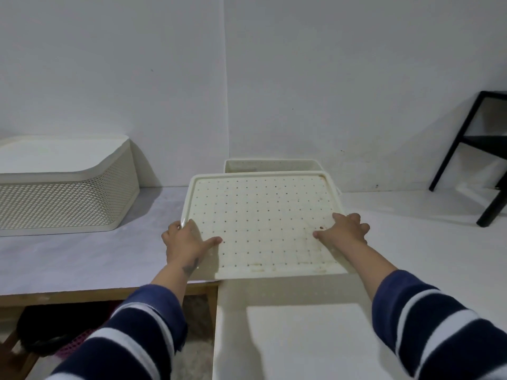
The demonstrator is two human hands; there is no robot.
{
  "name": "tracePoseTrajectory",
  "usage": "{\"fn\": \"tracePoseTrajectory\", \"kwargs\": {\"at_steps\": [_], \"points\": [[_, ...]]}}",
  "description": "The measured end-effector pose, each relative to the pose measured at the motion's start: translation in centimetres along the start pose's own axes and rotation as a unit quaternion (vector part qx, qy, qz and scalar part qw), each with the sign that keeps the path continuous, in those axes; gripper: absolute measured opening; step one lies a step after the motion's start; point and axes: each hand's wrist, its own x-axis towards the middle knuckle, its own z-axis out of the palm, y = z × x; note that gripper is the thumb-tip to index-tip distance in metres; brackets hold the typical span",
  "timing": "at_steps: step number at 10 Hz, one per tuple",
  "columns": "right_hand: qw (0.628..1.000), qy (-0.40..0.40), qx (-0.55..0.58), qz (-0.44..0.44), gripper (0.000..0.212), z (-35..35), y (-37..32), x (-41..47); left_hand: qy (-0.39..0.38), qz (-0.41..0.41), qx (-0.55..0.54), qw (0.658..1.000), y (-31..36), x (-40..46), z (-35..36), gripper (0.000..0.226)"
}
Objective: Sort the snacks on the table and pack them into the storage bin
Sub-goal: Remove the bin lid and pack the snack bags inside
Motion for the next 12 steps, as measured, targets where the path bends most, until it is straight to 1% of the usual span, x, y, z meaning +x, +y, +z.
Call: {"fn": "tracePoseTrajectory", "kwargs": {"at_steps": [2, 4, 5, 6, 7, 8, 9, 10, 11, 12], "points": [[0.997, 0.015, -0.044, -0.057, 0.080, -2.5, -1.1, 5.4, -0.004, 0.028, 0.041, 0.999, 3.6, 5.2, 1.0, 0.081], [0.996, 0.013, -0.062, -0.058, 0.083, -2.6, -2.2, 13.1, 0.004, 0.041, 0.073, 0.997, 7.4, 11.3, 4.3, 0.086], [0.996, -0.001, -0.072, -0.051, 0.083, -1.8, -2.5, 17.4, -0.006, 0.036, 0.090, 0.995, 8.8, 14.4, 6.7, 0.082], [0.995, -0.017, -0.083, -0.048, 0.080, -0.9, -2.8, 21.3, -0.021, 0.027, 0.117, 0.993, 9.1, 17.5, 9.2, 0.078], [0.994, -0.035, -0.090, -0.045, 0.074, 0.0, -3.1, 24.2, -0.013, 0.020, 0.158, 0.987, 9.2, 19.5, 11.1, 0.077], [0.992, -0.034, -0.114, -0.051, 0.071, 0.7, -3.3, 26.1, -0.001, 0.015, 0.191, 0.982, 9.7, 20.7, 12.3, 0.073], [0.989, -0.029, -0.132, -0.062, 0.071, 1.0, -3.7, 27.3, 0.000, 0.011, 0.201, 0.979, 9.9, 21.6, 12.9, 0.072], [0.989, -0.043, -0.126, -0.060, 0.074, 1.3, -3.9, 28.0, -0.007, 0.014, 0.209, 0.978, 9.8, 22.3, 12.8, 0.070], [0.988, -0.066, -0.124, -0.056, 0.079, 1.9, -3.7, 27.9, -0.043, 0.011, 0.221, 0.974, 9.7, 22.7, 12.5, 0.070], [0.987, -0.064, -0.135, -0.067, 0.078, 1.8, -3.2, 27.2, -0.063, 0.013, 0.232, 0.970, 9.6, 22.3, 12.4, 0.069]]}}
